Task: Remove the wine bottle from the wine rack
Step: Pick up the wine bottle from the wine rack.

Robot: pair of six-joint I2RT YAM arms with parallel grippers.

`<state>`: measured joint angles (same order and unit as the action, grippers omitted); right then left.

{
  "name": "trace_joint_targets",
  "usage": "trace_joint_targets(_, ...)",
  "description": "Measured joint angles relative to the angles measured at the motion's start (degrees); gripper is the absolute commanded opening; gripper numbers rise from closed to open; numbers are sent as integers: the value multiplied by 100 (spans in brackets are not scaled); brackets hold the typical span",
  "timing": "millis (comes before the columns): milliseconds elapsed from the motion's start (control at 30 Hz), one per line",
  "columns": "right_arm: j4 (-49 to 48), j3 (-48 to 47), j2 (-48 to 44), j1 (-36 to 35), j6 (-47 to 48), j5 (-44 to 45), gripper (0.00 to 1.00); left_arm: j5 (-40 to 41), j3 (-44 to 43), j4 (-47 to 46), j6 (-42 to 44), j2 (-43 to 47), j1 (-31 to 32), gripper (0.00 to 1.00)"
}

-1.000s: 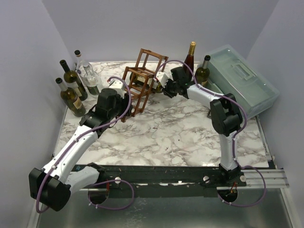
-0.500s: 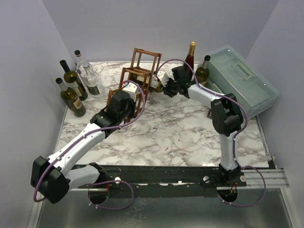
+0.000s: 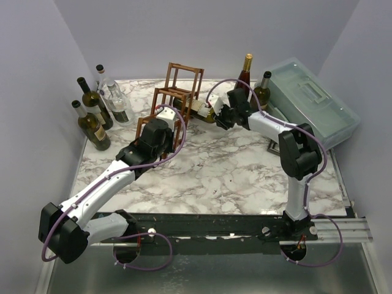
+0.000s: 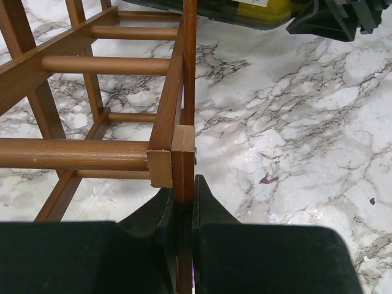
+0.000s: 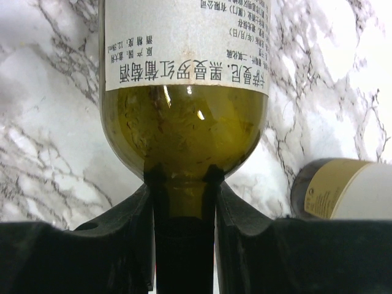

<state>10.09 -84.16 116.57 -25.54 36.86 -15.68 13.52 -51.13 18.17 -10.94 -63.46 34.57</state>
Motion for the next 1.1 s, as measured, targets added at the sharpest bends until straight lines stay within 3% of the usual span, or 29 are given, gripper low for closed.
trace_joint_targets(733,811,1086,-1381,129,2,175,0,4,0,136,-142,81,-114,4)
trace_joint_targets(1100,1272,1329,-1958,109,59,70,0,-22,9,166,-358,105,-151,35)
